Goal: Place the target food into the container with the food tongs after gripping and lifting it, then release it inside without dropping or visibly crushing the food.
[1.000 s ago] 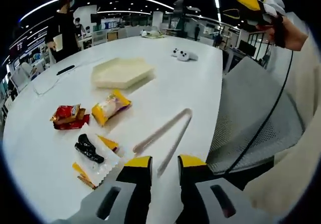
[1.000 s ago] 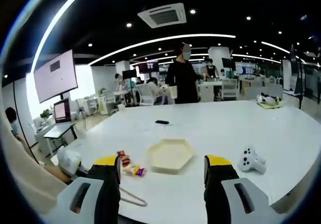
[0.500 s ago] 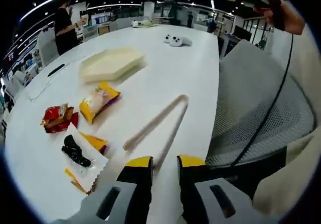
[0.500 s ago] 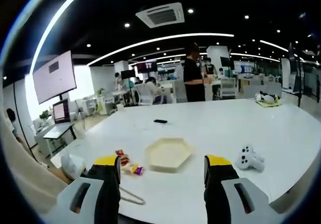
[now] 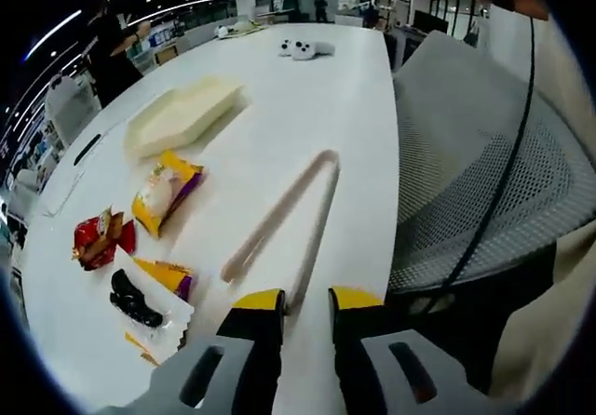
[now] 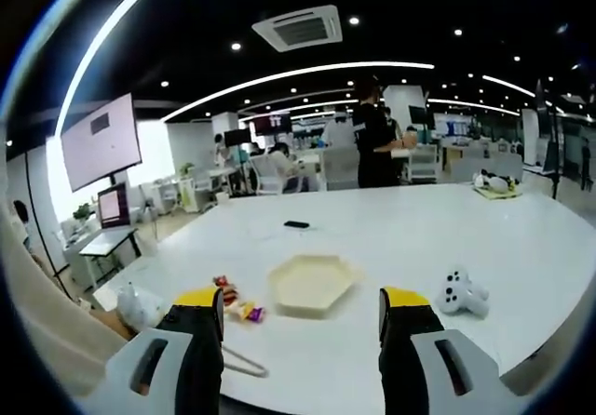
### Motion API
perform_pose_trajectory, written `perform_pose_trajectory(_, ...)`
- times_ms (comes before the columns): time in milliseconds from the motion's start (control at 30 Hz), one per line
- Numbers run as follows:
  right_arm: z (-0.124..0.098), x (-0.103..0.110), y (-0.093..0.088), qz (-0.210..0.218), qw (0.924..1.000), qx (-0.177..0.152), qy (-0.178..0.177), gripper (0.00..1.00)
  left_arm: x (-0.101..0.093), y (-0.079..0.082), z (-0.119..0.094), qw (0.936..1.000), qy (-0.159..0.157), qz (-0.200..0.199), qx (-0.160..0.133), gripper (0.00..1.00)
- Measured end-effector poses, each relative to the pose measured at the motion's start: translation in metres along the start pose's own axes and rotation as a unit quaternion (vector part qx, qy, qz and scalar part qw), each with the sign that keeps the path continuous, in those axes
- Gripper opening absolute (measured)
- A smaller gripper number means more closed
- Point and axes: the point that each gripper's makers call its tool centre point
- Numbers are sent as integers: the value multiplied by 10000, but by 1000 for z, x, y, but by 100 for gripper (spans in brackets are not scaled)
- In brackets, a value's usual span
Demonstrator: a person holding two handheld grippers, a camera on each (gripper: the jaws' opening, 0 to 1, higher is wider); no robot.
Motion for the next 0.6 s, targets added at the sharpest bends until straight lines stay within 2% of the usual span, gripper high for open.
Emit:
perform_pose_trajectory(100,-1,1,-6,34,9999,109,19,68,0,0,0,10000,-14,14,-25,17)
perform_pose_trajectory(333,-1,2,0,-33,10000,22,7,68,2,1,0,9999,-38,80,-73,14)
perform_pose_trajectory(600,-6,-3,-6,24,9999,69,-74,68,5,2,1,9998,-63,192,-27,9)
Point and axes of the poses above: the point that each gripper's makers call its tool centre point, and the gripper's own axes: z roughly forward along the fingers, x roughly to its left, y roughly out of its top, and after that the axes turned 8 degrees about -y, right-handed
